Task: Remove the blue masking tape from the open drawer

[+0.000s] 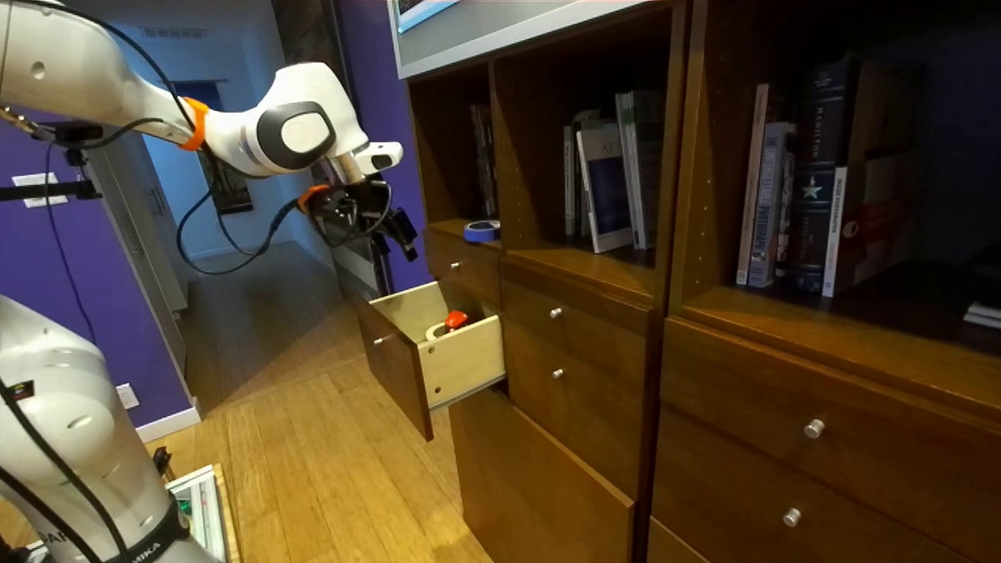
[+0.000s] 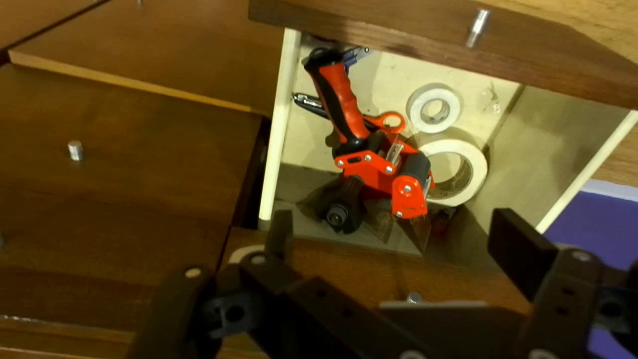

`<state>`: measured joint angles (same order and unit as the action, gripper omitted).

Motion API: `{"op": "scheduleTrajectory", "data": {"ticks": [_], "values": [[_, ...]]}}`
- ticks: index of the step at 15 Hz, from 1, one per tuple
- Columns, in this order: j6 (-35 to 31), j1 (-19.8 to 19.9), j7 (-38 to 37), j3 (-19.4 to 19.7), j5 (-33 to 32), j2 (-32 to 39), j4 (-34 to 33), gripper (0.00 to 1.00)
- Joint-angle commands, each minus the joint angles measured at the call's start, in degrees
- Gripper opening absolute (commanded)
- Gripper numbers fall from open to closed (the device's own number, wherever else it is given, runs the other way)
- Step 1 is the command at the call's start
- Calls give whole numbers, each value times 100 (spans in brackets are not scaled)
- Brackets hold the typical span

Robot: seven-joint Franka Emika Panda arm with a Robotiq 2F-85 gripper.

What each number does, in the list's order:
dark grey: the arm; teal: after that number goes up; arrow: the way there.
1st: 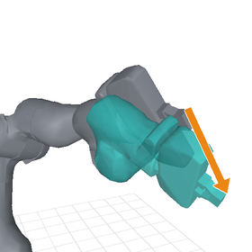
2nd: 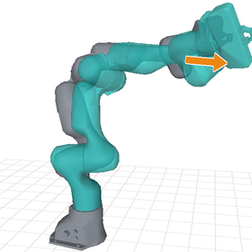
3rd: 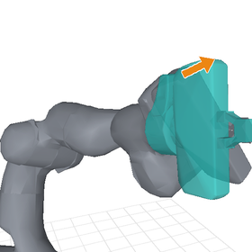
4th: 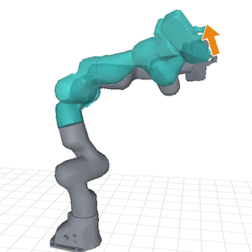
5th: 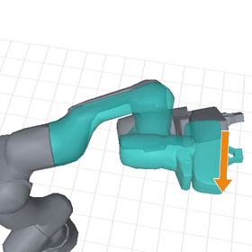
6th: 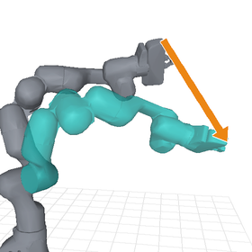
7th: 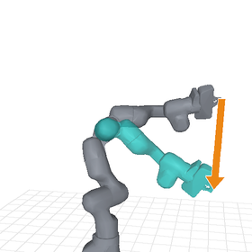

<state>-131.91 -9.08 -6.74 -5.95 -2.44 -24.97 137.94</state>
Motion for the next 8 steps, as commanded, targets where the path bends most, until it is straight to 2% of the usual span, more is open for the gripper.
{"op": "scheduleTrajectory", "data": {"ticks": [1,2,4,5,8], "values": [[433,62,237,178,403,-405,271,100],[476,75,302,231,442,-481,339,100],[-16,2,1151,363,187,-707,710,100],[291,118,607,189,250,-303,258,100],[122,91,1053,286,238,-497,519,100]]}}
